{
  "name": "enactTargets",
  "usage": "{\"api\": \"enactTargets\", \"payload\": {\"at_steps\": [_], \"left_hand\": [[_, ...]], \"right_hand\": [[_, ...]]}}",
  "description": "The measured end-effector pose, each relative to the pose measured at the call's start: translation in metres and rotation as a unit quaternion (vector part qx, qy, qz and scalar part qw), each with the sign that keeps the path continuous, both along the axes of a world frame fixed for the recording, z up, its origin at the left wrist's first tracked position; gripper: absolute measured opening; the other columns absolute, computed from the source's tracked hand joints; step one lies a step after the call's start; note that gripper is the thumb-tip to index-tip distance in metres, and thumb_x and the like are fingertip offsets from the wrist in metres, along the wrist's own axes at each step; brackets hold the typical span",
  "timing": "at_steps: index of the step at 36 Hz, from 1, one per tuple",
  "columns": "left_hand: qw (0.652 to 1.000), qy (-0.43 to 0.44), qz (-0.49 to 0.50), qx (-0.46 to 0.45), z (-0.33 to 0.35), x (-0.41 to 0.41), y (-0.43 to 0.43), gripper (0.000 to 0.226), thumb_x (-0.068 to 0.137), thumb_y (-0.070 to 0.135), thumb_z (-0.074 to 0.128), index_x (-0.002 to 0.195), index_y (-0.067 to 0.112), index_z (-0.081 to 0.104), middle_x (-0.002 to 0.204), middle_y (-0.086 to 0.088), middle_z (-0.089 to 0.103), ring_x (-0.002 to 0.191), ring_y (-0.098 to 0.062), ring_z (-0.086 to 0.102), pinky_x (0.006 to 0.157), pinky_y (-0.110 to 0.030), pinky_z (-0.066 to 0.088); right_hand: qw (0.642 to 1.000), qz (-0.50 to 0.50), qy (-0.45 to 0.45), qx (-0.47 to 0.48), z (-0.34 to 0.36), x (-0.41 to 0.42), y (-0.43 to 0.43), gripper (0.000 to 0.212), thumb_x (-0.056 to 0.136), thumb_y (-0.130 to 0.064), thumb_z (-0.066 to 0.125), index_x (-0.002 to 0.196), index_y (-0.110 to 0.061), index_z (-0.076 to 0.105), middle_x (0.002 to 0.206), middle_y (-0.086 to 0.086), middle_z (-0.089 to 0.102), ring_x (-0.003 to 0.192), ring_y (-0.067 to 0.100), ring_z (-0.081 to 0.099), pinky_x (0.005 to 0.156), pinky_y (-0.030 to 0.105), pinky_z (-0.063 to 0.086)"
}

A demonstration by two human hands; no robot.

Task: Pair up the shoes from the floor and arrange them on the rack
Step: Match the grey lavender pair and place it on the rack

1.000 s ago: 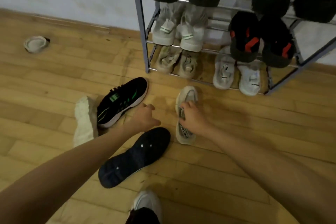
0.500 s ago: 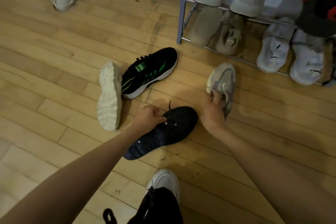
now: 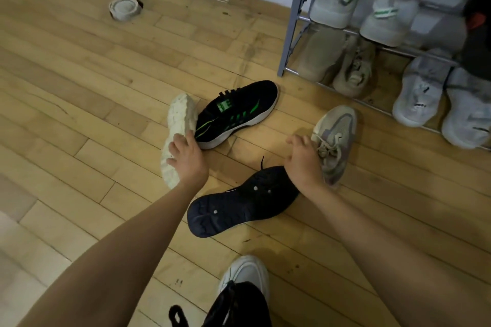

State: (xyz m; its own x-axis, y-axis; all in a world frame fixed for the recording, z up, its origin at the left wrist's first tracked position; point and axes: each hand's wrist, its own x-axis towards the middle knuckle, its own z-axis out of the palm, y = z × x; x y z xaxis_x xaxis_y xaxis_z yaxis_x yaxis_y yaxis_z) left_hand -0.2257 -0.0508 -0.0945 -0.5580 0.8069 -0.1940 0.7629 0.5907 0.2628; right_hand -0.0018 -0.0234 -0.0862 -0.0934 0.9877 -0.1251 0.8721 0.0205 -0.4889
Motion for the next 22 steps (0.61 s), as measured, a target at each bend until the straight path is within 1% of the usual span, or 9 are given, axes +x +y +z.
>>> {"api": "enactTargets", "payload": {"at_steps": [3, 5, 7, 8, 11, 13, 17, 20, 22], "left_hand": [[0.997, -0.03, -0.021, 0.063, 0.005, -0.005, -0.003, 0.066, 0.085, -0.004, 0.05, 0.144, 0.008, 0.022, 0.148, -0.018, 0.024, 0.134, -0.039, 0.025, 0.109, -0.051, 0.029], [0.994, -0.043, -0.024, 0.102, 0.009, -0.004, -0.005, 0.065, 0.084, -0.007, 0.046, 0.143, 0.003, 0.024, 0.148, -0.019, 0.024, 0.134, -0.039, 0.026, 0.111, -0.048, 0.027], [0.989, -0.047, -0.03, 0.136, 0.013, -0.001, -0.008, 0.062, 0.081, -0.01, 0.043, 0.14, 0.0, 0.03, 0.145, -0.022, 0.028, 0.131, -0.04, 0.029, 0.11, -0.046, 0.027], [0.987, -0.045, -0.037, 0.148, 0.014, 0.001, -0.011, 0.061, 0.079, -0.01, 0.043, 0.138, -0.001, 0.033, 0.143, -0.022, 0.03, 0.129, -0.041, 0.031, 0.11, -0.046, 0.028], [0.983, -0.024, -0.074, 0.163, 0.016, 0.005, -0.019, 0.06, 0.076, -0.012, 0.048, 0.134, 0.001, 0.038, 0.14, -0.025, 0.033, 0.127, -0.043, 0.034, 0.108, -0.048, 0.031], [0.981, -0.002, -0.103, 0.163, 0.018, 0.008, -0.024, 0.059, 0.077, -0.012, 0.05, 0.133, 0.003, 0.039, 0.141, -0.025, 0.032, 0.126, -0.044, 0.035, 0.107, -0.05, 0.032], [0.97, 0.021, -0.155, 0.186, 0.029, 0.023, -0.025, 0.06, 0.076, -0.016, 0.047, 0.133, 0.004, 0.039, 0.142, -0.024, 0.033, 0.124, -0.042, 0.037, 0.108, -0.049, 0.032], [0.957, 0.015, -0.206, 0.203, 0.039, 0.041, -0.017, 0.051, 0.083, -0.008, 0.048, 0.132, 0.003, 0.042, 0.143, -0.023, 0.035, 0.126, -0.041, 0.039, 0.107, -0.047, 0.033], [0.953, -0.001, -0.226, 0.2, 0.045, 0.053, -0.009, 0.045, 0.088, 0.0, 0.051, 0.132, 0.006, 0.044, 0.143, -0.021, 0.037, 0.127, -0.038, 0.04, 0.107, -0.045, 0.034]], "right_hand": [[0.995, 0.034, -0.091, -0.004, -0.004, 0.009, -0.004, 0.035, 0.086, -0.011, 0.058, 0.121, -0.012, 0.05, 0.123, 0.008, 0.048, 0.121, 0.026, 0.036, 0.098, 0.035, 0.036], [0.989, 0.03, -0.142, -0.019, -0.004, 0.016, -0.005, 0.041, 0.087, -0.018, 0.057, 0.127, -0.015, 0.047, 0.132, 0.008, 0.044, 0.131, 0.027, 0.028, 0.107, 0.039, 0.029], [0.979, 0.022, -0.195, -0.048, -0.005, 0.026, -0.008, 0.051, 0.087, -0.025, 0.058, 0.135, -0.017, 0.042, 0.144, 0.009, 0.034, 0.139, 0.028, 0.017, 0.114, 0.046, 0.017], [0.975, 0.016, -0.21, -0.064, -0.006, 0.031, -0.01, 0.055, 0.086, -0.029, 0.06, 0.137, -0.017, 0.039, 0.148, 0.01, 0.028, 0.14, 0.029, 0.013, 0.116, 0.048, 0.016], [0.98, -0.018, -0.159, -0.117, -0.008, 0.047, -0.015, 0.061, 0.087, -0.034, 0.059, 0.141, -0.019, 0.034, 0.153, 0.01, 0.018, 0.143, 0.032, 0.007, 0.111, 0.049, 0.026], [0.982, -0.012, -0.141, -0.128, -0.01, 0.052, -0.017, 0.06, 0.089, -0.034, 0.056, 0.143, -0.021, 0.032, 0.152, 0.011, 0.018, 0.143, 0.033, 0.011, 0.111, 0.05, 0.026], [0.981, -0.016, -0.136, -0.136, -0.011, 0.052, -0.016, 0.059, 0.091, -0.035, 0.053, 0.144, -0.02, 0.031, 0.151, 0.012, 0.019, 0.141, 0.034, 0.017, 0.113, 0.051, 0.024], [0.981, -0.019, -0.125, -0.147, -0.007, 0.049, -0.015, 0.061, 0.09, -0.032, 0.055, 0.144, -0.019, 0.029, 0.151, 0.013, 0.019, 0.141, 0.034, 0.017, 0.112, 0.052, 0.025], [0.989, -0.045, -0.066, -0.128, 0.0, 0.047, -0.013, 0.065, 0.089, -0.024, 0.058, 0.145, -0.018, 0.025, 0.152, 0.013, 0.02, 0.141, 0.033, 0.018, 0.11, 0.052, 0.028]]}}
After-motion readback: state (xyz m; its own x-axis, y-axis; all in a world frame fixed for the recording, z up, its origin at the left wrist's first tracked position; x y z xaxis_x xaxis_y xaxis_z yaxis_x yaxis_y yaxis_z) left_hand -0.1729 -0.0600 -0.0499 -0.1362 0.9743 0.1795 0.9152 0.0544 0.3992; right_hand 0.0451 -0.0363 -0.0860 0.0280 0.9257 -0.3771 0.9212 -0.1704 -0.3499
